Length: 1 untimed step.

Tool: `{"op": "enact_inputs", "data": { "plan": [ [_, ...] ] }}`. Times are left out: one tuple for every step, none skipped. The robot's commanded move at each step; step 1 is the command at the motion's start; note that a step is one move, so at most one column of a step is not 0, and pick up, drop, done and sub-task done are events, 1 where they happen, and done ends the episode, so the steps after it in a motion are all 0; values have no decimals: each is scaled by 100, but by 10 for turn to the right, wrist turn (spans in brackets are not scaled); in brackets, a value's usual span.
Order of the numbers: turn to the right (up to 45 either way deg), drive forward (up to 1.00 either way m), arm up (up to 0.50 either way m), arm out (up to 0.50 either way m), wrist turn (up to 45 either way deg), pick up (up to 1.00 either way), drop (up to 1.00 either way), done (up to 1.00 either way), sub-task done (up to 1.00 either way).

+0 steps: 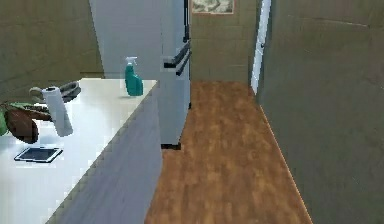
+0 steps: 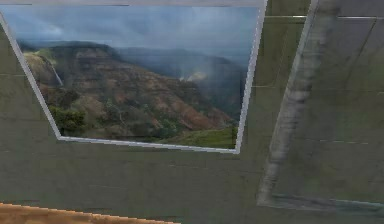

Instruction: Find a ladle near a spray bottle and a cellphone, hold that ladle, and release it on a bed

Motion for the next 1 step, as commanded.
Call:
{"op": "enact_inputs", "data": {
  "plan": [
    [60,0,0,0,0,0,0,0,0]
  ]
}}
